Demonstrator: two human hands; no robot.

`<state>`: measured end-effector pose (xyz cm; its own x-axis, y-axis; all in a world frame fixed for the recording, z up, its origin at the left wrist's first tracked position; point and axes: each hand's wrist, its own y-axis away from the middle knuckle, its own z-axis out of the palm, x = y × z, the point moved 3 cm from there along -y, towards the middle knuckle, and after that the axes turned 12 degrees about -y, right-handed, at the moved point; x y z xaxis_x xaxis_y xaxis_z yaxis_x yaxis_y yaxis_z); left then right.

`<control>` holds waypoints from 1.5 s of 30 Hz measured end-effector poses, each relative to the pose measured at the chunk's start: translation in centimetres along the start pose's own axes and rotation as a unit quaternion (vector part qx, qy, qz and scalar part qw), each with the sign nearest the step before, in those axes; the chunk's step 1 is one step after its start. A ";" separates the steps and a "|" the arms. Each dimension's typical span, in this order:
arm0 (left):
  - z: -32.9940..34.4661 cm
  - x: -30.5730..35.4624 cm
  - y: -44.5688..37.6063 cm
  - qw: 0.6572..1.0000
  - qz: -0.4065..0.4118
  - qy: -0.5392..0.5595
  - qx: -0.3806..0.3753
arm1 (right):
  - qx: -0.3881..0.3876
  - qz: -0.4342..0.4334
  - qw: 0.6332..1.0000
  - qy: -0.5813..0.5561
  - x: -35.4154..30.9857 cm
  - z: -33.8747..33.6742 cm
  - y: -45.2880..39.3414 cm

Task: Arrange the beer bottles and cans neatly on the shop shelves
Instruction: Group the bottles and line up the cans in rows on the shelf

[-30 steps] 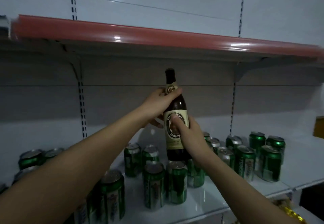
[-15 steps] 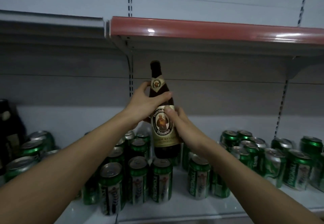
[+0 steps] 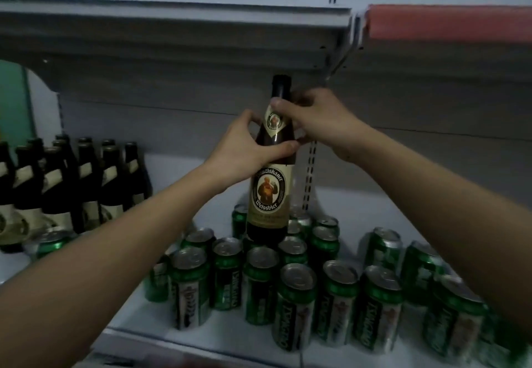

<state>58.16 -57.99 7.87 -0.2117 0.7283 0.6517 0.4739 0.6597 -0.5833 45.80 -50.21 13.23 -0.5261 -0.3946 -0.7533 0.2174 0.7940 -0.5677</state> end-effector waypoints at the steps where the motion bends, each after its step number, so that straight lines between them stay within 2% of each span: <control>1: -1.1 -1.0 -0.1 1.000 0.001 -0.008 0.008 | -0.014 0.003 1.000 0.000 0.0 1.4 -0.6; 13: -15.3 -10.4 -1.4 0.996 0.009 -0.081 0.039 | 0.003 -0.050 0.996 -0.076 -2.1 17.3 -6.9; 22: -22.6 -17.1 -0.5 0.984 0.000 -0.176 0.003 | 0.001 -0.059 0.998 -0.016 -2.0 27.6 -8.8; 27: -24.0 -20.3 0.9 0.978 -0.024 -0.205 0.005 | -0.020 -0.053 0.998 0.015 -0.6 31.9 -9.1; 34: -23.6 -23.8 1.9 0.952 -0.087 -0.293 0.016 | -0.022 -0.029 0.998 0.045 2.4 35.4 -9.3; 45: -21.7 -28.4 4.2 0.934 -0.133 -0.330 0.023 | -0.041 -0.004 0.994 0.097 6.7 39.2 -8.6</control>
<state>84.71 -79.88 -2.57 -0.8054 0.4827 0.3441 0.2955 0.8301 -0.4729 72.64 -77.84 0.08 -0.6786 -0.3098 -0.6660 0.1496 0.8294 -0.5382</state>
